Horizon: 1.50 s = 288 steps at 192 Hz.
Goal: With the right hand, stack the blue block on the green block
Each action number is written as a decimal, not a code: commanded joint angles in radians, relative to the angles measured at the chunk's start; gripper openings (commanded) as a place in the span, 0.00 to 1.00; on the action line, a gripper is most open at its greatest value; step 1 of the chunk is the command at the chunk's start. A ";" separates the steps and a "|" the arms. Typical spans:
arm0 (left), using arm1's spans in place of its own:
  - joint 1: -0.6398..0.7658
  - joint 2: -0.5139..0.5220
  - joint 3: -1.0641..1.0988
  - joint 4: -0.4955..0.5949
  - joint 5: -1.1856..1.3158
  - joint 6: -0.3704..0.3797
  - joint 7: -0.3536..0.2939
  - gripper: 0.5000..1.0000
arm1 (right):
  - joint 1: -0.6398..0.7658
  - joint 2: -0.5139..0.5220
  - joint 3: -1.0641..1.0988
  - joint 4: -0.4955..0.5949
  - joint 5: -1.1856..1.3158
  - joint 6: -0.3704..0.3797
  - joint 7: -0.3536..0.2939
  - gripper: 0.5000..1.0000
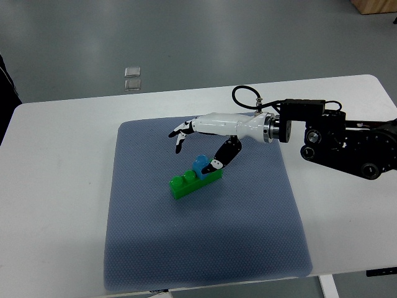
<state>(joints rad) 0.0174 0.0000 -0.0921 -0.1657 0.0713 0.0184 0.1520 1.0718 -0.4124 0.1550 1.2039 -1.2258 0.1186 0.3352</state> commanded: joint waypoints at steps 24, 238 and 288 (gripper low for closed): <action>0.001 0.000 0.000 0.000 0.001 0.000 0.000 1.00 | -0.007 -0.032 0.017 -0.024 0.328 0.038 -0.068 0.84; -0.001 0.000 0.000 0.000 -0.001 0.000 0.000 1.00 | -0.162 0.087 0.123 -0.417 1.516 0.233 -0.177 0.84; -0.001 0.000 0.000 0.000 0.001 0.000 0.000 1.00 | -0.176 0.080 0.126 -0.417 1.514 0.245 -0.177 0.84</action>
<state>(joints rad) 0.0177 0.0000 -0.0919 -0.1657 0.0713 0.0184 0.1519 0.8988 -0.3291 0.2777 0.7862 0.2885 0.3559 0.1579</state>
